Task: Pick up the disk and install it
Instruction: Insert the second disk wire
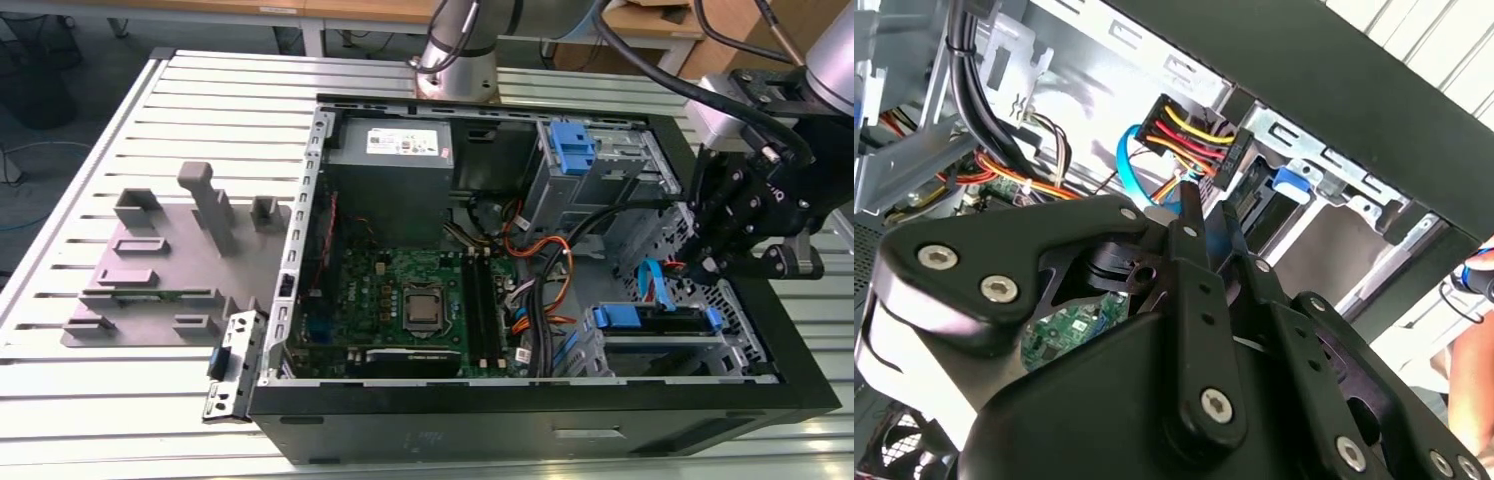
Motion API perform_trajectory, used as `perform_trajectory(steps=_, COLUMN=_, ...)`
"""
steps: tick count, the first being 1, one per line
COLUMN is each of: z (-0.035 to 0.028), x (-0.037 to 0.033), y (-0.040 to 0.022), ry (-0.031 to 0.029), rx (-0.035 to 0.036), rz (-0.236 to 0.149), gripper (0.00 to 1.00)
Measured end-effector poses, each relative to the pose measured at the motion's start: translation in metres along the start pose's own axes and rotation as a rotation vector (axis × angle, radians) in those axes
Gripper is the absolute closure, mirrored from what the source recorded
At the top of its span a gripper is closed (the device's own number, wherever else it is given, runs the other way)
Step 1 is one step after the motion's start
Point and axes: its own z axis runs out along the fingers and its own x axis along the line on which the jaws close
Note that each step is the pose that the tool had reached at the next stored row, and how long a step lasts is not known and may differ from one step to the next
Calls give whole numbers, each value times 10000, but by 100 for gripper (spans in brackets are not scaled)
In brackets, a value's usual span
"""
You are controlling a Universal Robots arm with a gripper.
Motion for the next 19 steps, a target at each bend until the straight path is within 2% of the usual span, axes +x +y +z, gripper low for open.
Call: perform_trajectory(steps=19, z=14, x=-5, y=-200, ry=7, rx=0, rz=0, gripper=76)
